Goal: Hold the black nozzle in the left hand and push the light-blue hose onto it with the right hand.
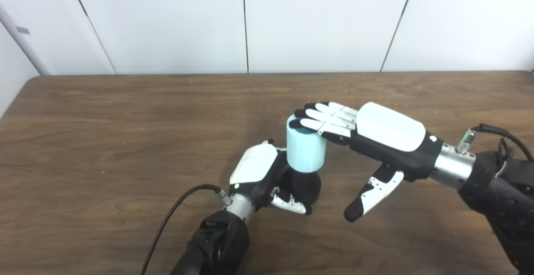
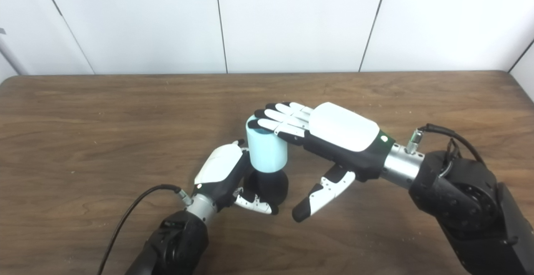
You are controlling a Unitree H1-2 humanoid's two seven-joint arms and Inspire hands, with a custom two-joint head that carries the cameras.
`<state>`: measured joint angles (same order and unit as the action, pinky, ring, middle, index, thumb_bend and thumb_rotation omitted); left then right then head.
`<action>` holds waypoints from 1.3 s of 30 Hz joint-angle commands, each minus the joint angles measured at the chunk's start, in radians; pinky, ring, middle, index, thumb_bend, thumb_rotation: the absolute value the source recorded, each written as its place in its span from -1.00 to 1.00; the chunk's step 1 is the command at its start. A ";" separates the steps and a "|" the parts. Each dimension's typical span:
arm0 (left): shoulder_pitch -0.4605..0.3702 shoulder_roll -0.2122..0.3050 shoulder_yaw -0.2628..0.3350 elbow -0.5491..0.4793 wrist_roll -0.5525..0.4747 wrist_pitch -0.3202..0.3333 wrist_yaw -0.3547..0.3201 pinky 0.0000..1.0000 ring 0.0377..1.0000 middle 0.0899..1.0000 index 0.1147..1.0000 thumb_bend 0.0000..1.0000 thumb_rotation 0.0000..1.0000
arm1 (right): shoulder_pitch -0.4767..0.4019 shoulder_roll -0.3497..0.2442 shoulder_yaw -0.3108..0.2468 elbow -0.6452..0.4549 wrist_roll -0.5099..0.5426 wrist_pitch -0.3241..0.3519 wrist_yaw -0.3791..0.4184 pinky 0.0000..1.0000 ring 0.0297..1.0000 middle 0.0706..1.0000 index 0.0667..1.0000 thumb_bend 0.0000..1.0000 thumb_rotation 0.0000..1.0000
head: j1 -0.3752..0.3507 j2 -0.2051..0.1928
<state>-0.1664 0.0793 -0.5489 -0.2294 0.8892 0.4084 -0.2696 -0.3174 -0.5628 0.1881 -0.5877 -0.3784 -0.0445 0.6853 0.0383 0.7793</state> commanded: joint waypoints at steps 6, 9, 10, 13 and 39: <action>0.036 0.020 -0.021 0.069 -0.006 0.036 -0.081 1.00 0.53 -0.11 -0.15 0.05 -1.00 | -0.040 -0.013 0.007 -0.038 0.007 -0.031 -0.009 1.00 1.00 1.00 0.92 0.38 1.00 | 0.000 0.005; 0.037 0.020 -0.021 0.067 -0.005 0.038 -0.083 1.00 0.60 -0.09 -0.16 0.05 -1.00 | -0.041 -0.016 0.012 -0.033 0.000 -0.042 -0.011 1.00 1.00 1.00 0.90 0.38 1.00 | 0.000 0.005; 0.037 0.021 -0.021 0.066 -0.005 0.039 -0.085 1.00 0.62 -0.09 -0.16 0.05 -1.00 | -0.040 -0.017 0.013 -0.031 -0.003 -0.045 -0.011 1.00 1.00 1.00 0.90 0.38 1.00 | -0.001 0.007; 0.037 0.023 -0.020 0.063 -0.006 0.040 -0.089 1.00 0.71 -0.04 -0.18 0.04 -1.00 | -0.042 -0.023 0.013 -0.026 -0.005 -0.050 -0.008 1.00 1.00 1.00 0.89 0.39 1.00 | -0.003 0.007; 0.040 0.026 -0.012 0.045 -0.006 0.045 -0.103 1.00 0.55 -0.06 -0.17 0.04 -1.00 | 0.030 -0.053 -0.009 0.040 -0.037 -0.067 -0.042 1.00 1.00 1.00 0.87 0.40 1.00 | 0.001 0.017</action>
<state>-0.1676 0.0796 -0.5439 -0.2328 0.8882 0.4087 -0.2840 -0.2830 -0.5870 0.1886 -0.5540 -0.3979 -0.0967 0.6478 0.0384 0.7946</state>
